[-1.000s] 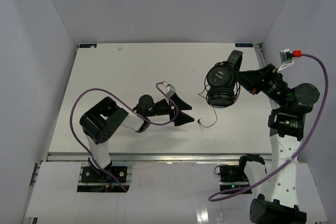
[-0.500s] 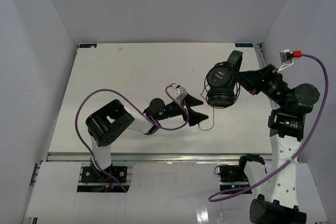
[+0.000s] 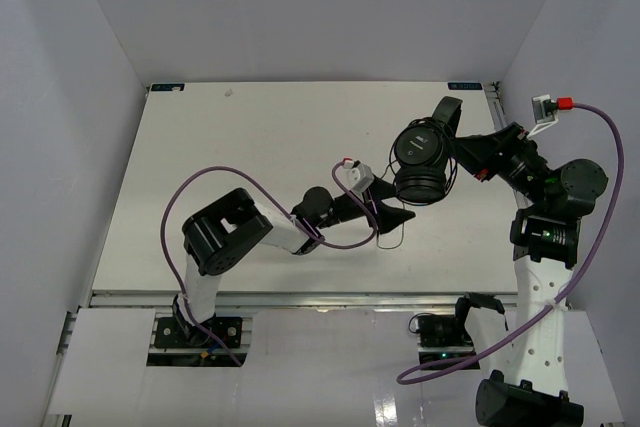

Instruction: Wrap the headphones

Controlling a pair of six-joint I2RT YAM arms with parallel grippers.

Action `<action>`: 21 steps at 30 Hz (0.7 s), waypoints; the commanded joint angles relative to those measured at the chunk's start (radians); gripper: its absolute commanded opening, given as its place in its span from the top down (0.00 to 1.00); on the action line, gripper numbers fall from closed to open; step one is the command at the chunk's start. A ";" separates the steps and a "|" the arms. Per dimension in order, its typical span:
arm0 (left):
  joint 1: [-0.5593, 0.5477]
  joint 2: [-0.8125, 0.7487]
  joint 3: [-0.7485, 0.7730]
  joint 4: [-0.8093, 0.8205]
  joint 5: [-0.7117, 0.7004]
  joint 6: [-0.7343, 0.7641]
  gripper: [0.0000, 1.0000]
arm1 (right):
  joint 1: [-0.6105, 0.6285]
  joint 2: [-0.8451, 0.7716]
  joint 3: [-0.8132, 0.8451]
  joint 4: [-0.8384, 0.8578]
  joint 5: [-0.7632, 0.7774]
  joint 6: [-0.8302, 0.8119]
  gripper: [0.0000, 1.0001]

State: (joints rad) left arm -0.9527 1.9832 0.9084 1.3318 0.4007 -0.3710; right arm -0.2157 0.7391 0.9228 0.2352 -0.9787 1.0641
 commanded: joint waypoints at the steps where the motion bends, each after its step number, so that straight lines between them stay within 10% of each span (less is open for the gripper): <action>1: -0.006 -0.002 0.026 0.095 0.017 -0.017 0.37 | -0.004 -0.012 0.005 0.033 0.003 0.010 0.92; 9: -0.009 0.006 0.009 0.119 0.004 -0.051 0.61 | -0.004 -0.015 0.002 0.029 0.006 0.007 0.92; 13: -0.013 0.009 0.013 0.108 -0.021 -0.045 0.41 | -0.005 -0.017 0.008 0.020 0.006 0.000 0.92; 21: -0.015 0.004 0.009 0.072 -0.082 -0.024 0.40 | -0.004 -0.016 0.007 0.020 0.006 0.000 0.92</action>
State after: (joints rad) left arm -0.9621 1.9926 0.9123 1.3327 0.3627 -0.4061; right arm -0.2157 0.7380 0.9195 0.2344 -0.9783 1.0616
